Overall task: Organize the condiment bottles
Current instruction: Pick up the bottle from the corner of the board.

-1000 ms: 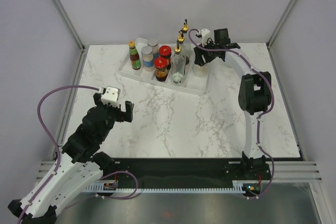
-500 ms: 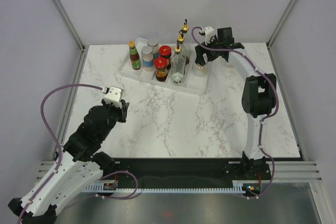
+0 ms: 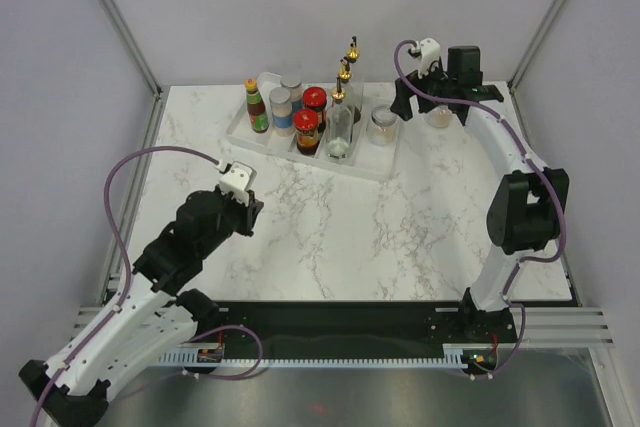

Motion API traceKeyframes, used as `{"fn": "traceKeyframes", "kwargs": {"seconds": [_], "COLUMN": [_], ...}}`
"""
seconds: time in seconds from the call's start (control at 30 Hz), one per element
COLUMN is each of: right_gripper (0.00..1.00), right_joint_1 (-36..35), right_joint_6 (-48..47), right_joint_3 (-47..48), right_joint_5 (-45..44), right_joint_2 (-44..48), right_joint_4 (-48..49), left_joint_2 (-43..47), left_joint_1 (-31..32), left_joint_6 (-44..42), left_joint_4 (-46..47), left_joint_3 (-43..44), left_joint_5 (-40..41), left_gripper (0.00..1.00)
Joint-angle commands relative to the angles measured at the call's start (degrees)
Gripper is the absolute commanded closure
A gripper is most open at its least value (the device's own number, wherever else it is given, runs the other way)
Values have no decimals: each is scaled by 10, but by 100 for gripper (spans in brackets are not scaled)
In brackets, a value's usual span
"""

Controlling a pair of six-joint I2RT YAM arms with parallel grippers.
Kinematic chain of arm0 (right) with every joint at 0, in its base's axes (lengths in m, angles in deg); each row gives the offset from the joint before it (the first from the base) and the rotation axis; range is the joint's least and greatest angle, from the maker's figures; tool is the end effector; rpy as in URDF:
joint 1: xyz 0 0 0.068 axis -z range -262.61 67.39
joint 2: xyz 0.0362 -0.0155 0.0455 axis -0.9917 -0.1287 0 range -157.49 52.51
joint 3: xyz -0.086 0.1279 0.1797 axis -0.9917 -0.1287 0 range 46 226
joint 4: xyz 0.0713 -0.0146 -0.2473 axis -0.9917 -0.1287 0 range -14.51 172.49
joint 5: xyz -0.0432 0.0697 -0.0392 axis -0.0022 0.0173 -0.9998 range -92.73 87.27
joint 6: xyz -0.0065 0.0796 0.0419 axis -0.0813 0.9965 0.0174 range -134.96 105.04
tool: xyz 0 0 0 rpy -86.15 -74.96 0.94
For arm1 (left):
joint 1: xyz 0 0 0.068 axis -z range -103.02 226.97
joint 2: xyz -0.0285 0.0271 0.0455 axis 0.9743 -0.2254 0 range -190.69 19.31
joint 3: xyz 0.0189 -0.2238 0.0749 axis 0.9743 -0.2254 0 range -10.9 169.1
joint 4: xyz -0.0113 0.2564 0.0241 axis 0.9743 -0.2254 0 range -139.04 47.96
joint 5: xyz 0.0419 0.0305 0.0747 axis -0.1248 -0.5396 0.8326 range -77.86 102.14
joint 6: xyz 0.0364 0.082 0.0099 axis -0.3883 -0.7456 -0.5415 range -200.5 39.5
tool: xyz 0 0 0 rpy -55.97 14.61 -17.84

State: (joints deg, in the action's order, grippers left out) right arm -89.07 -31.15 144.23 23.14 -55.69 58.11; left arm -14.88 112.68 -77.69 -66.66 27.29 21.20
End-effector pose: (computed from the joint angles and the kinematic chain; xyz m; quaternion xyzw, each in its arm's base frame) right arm 0.4526 0.0867 0.2634 -0.2718 0.8246 0.1587 0.4700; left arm 0.1800 -0.1139 0.2633 0.1889 0.7988 -0.1258 0.5571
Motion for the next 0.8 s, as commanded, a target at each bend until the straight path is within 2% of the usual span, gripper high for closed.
{"fn": "traceKeyframes", "kwargs": {"seconds": [0.0,0.07,0.1,0.2,0.27,0.3,0.4,0.53,0.6,0.7,0.77], "right_gripper": [2,2,2,2,2,2,2,2,2,2,3], "right_joint_1": [35,53,78,115,129,141,167,214,243,274,280], "right_joint_6": [19,26,29,33,26,24,29,48,55,64,75], "right_joint_3": [-53,-105,-123,-196,-251,-269,-327,-376,-380,-367,-332], "right_joint_5": [44,64,73,106,104,101,79,76,88,98,99], "right_joint_2": [70,116,132,199,253,270,324,360,357,326,282], "right_joint_4": [9,11,13,12,10,11,11,12,13,14,13], "left_joint_2": [-34,-65,-77,-128,-170,-188,-266,-384,-450,-502,-538], "left_joint_1": [0,0,0,5,12,20,49,100,121,150,167], "left_joint_6": [36,77,93,146,177,185,206,210,223,230,229], "left_joint_4": [12,33,43,105,161,181,224,237,237,237,237], "left_joint_3": [35,43,43,43,46,50,86,194,233,309,330], "left_joint_5": [-106,-168,-188,-254,-274,-279,-280,-252,-244,-223,-208], "left_gripper": [77,61,46,24,17,9,0,0,0,0,0]}}
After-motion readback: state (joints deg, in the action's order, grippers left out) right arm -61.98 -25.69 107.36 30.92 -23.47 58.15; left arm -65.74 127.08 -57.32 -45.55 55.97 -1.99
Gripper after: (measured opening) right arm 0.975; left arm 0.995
